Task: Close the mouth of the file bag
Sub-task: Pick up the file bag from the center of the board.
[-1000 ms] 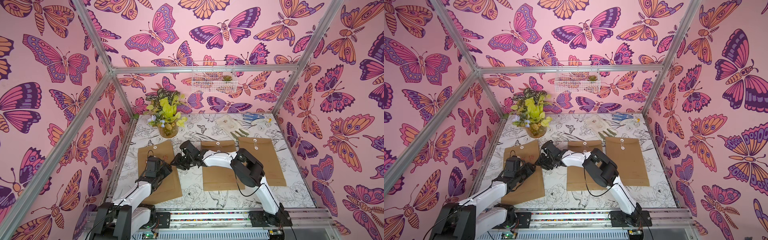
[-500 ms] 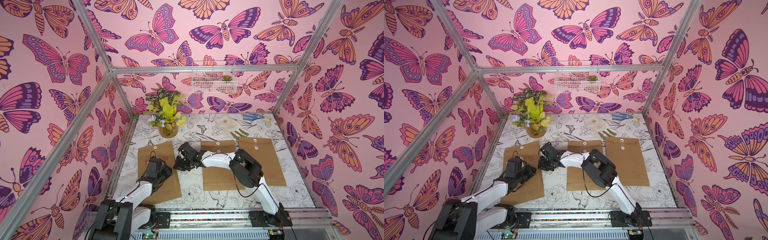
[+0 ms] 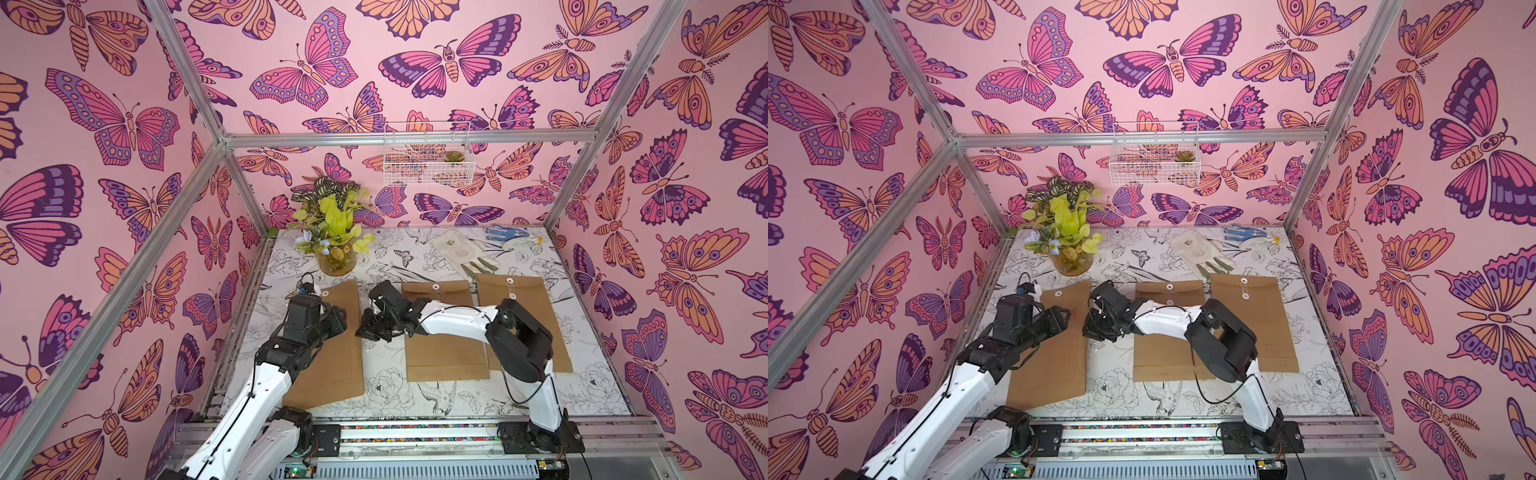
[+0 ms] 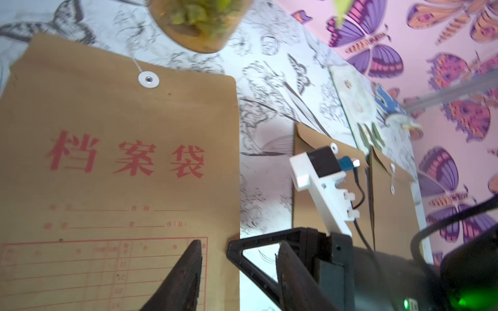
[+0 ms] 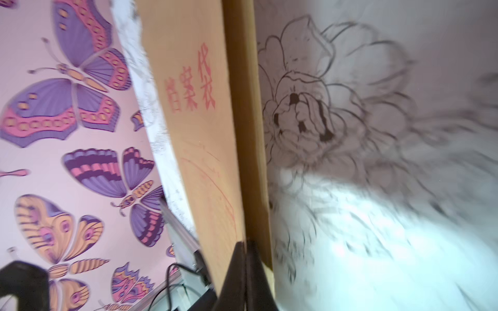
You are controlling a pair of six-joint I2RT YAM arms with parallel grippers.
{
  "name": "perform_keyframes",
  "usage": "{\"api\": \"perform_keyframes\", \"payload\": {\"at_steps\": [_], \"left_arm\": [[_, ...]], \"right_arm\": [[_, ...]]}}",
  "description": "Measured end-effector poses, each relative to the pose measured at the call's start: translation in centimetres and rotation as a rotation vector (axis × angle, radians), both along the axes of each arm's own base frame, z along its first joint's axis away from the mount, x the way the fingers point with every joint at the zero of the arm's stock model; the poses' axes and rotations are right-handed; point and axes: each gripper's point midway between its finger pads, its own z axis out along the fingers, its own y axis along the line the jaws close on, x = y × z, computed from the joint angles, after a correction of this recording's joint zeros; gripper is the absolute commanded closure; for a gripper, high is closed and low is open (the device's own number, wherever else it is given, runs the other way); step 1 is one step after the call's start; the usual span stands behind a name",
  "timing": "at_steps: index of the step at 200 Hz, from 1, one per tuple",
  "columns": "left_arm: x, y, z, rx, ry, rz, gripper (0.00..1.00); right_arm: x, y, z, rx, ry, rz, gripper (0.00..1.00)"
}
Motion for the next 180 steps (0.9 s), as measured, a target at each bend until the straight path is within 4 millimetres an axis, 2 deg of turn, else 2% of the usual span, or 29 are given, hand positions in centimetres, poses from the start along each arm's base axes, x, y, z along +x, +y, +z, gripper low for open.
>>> {"api": "perform_keyframes", "payload": {"at_steps": [17, 28, 58, 72, 98, 124, 146, 180], "left_arm": [[-0.8, -2.7, 0.9, 0.084, 0.021, -0.111, 0.47], [-1.5, -4.3, 0.9, 0.136, 0.039, -0.182, 0.45], [-3.8, -7.6, 0.9, 0.287, 0.085, -0.352, 0.37], [-4.6, -9.4, 1.8, 0.343, 0.08, -0.433, 0.33], [-6.1, -12.0, 3.0, 0.419, 0.082, -0.56, 0.29], [-7.0, -12.6, 2.7, 0.521, 0.113, -0.621, 0.29], [-7.1, -11.3, 1.8, 0.617, 0.152, -0.62, 0.29], [-7.5, -9.9, 1.6, 0.672, 0.173, -0.621, 0.3]], "right_arm": [[0.3, -1.9, 2.3, 0.041, 0.006, -0.056, 1.0], [0.5, -3.2, 3.1, 0.057, 0.016, -0.093, 1.0], [1.6, -6.2, 3.4, 0.062, 0.053, -0.186, 1.0], [2.0, -6.9, 3.5, 0.058, 0.063, -0.211, 1.0], [2.2, -7.1, 4.8, 0.082, 0.063, -0.238, 1.0], [2.3, -6.9, 5.7, 0.115, 0.071, -0.259, 1.0], [2.5, -6.8, 5.9, 0.124, 0.079, -0.274, 1.0], [2.7, -6.9, 6.2, 0.132, 0.081, -0.292, 1.0]]}}
